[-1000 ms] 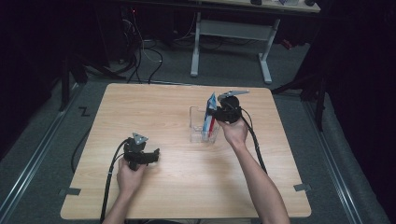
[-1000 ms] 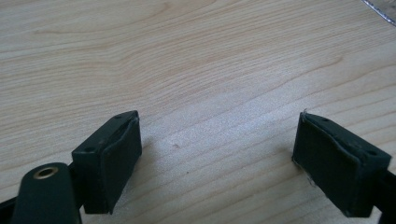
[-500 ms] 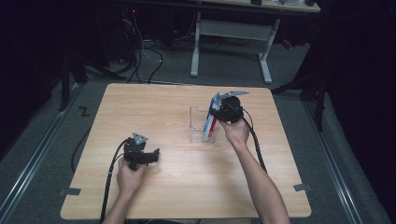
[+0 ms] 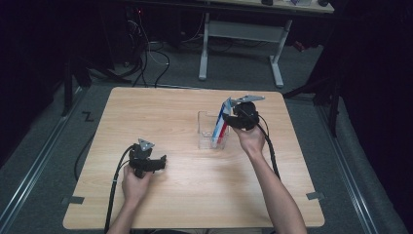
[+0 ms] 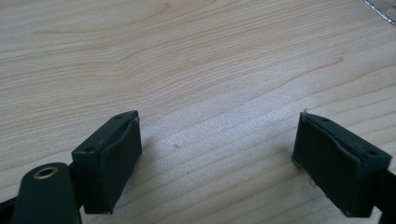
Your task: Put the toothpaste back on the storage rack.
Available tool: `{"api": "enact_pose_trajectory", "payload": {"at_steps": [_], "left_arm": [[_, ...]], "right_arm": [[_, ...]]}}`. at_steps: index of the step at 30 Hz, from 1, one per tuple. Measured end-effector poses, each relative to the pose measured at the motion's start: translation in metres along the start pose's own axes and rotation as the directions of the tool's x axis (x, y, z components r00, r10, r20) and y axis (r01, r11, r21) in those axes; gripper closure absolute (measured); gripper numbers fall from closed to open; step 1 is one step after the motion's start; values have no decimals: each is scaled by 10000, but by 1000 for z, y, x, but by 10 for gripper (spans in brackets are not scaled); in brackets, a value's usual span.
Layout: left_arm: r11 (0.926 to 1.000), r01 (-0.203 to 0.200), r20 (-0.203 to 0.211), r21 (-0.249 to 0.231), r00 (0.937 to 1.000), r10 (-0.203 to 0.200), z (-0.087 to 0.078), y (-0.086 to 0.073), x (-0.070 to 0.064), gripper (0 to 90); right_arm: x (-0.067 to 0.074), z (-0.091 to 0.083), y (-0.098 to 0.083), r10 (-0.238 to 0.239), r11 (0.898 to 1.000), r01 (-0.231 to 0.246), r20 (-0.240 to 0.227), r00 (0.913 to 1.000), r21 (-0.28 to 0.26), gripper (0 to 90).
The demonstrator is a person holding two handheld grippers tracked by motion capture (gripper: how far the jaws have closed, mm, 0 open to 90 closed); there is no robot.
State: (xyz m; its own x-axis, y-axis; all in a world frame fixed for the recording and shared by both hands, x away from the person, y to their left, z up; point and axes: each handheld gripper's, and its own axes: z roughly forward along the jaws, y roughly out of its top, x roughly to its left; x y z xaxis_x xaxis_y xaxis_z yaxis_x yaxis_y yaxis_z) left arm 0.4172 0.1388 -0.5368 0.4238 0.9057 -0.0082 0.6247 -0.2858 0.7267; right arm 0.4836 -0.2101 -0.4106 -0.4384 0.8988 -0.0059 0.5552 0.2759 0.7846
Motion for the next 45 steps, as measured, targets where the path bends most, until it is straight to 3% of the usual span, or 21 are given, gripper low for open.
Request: {"api": "enact_pose_trajectory", "payload": {"at_steps": [19, 31, 45], "left_arm": [[10000, -1, -1, 0, 10000, 1, 0, 0, 0, 156], [10000, -1, 0, -1, 10000, 1, 0, 0, 0, 157], [10000, 1, 1, 0, 10000, -1, 0, 0, 0, 156]], "right_arm": [[-4, -23, 0, -169, 9991, 172, 83, 9998, -394, 509], [-15, -35, -13, 192, 9983, -191, 4, 9998, -558, 526], [-24, -55, -14, 198, 9965, -201, -43, 9998, -817, 527]]}}
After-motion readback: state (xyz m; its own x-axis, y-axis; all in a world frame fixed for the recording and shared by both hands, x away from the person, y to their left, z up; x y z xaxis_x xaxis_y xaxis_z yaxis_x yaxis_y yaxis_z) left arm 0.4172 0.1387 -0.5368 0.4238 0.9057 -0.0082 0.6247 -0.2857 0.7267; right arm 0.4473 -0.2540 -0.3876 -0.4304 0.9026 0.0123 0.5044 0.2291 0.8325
